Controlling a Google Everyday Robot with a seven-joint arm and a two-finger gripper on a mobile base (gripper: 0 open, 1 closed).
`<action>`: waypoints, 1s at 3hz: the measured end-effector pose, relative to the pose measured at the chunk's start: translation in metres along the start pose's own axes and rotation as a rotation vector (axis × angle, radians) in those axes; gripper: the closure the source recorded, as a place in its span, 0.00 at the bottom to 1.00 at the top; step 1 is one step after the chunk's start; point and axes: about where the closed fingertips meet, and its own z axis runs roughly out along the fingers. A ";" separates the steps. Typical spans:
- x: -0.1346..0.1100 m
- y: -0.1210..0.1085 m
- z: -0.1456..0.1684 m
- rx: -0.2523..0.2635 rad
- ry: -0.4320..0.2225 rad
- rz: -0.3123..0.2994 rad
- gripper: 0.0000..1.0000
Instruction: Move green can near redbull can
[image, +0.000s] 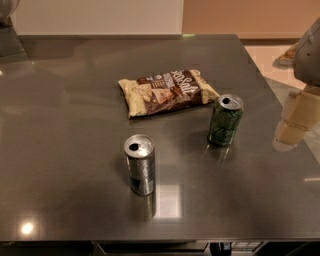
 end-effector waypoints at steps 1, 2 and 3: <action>0.000 0.000 0.000 0.000 0.000 0.000 0.00; -0.001 -0.003 0.000 -0.003 -0.010 0.014 0.00; -0.007 -0.019 0.013 -0.012 -0.024 0.031 0.00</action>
Offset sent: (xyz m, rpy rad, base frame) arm 0.0063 -0.0011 -0.0030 0.0303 0.0293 -0.0210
